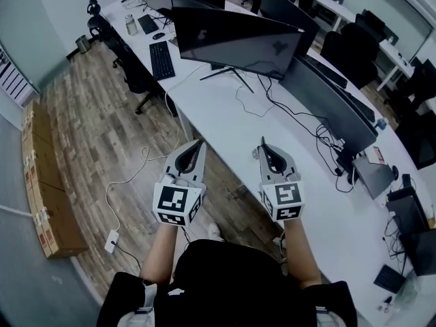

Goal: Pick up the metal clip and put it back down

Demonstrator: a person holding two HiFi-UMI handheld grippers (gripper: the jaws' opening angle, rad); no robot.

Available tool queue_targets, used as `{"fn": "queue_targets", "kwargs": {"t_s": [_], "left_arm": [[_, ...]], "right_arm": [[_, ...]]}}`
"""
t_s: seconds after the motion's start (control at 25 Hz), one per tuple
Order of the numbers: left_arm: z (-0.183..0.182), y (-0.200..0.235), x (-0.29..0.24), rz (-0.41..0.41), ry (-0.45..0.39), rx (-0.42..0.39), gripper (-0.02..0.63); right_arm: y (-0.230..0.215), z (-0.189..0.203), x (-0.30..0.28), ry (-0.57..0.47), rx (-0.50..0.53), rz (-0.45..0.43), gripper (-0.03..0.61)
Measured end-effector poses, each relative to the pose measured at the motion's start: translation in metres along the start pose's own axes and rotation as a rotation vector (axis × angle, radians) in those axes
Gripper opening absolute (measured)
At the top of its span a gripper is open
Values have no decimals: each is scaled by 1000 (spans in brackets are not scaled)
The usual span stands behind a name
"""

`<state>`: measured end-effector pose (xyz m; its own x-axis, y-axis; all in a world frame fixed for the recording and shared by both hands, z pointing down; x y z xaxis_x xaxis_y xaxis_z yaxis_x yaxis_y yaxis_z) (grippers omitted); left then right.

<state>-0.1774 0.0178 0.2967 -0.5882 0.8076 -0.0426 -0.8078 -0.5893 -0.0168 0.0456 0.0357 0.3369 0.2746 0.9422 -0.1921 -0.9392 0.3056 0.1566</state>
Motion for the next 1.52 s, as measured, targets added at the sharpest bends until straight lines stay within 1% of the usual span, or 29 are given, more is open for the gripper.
{"fn": "queue_targets", "kwargs": {"t_s": [0.28, 0.56, 0.8, 1.0, 1.24, 1.52], "left_arm": [[10, 23, -15, 37, 12, 14, 9], [21, 27, -27, 56, 34, 30, 9], [30, 19, -48, 67, 59, 39, 9], [41, 12, -65, 54, 83, 27, 9], [53, 0, -92, 52, 113, 48, 9], [73, -6, -119, 51, 161, 68, 9]], "right_arm": [[9, 4, -22, 27, 6, 24, 25], [4, 13, -30, 60, 5, 39, 25], [-15, 25, -35, 85, -3, 40, 25], [-31, 36, -42, 108, -10, 24, 25], [-54, 49, -53, 135, -16, 3, 25], [-74, 77, -70, 206, -24, -24, 25]]}}
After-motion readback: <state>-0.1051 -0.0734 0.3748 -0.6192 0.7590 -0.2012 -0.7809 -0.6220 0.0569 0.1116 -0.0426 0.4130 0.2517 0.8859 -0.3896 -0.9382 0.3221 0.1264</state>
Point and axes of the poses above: the fingertips, and each gripper's own axes: x backward along the fingers, y to its left, z out of its underside, the point moved 7 cm from there along x, backward along the fingers, and after that the axes turned 1 degree about z, right-handed, at the moved point
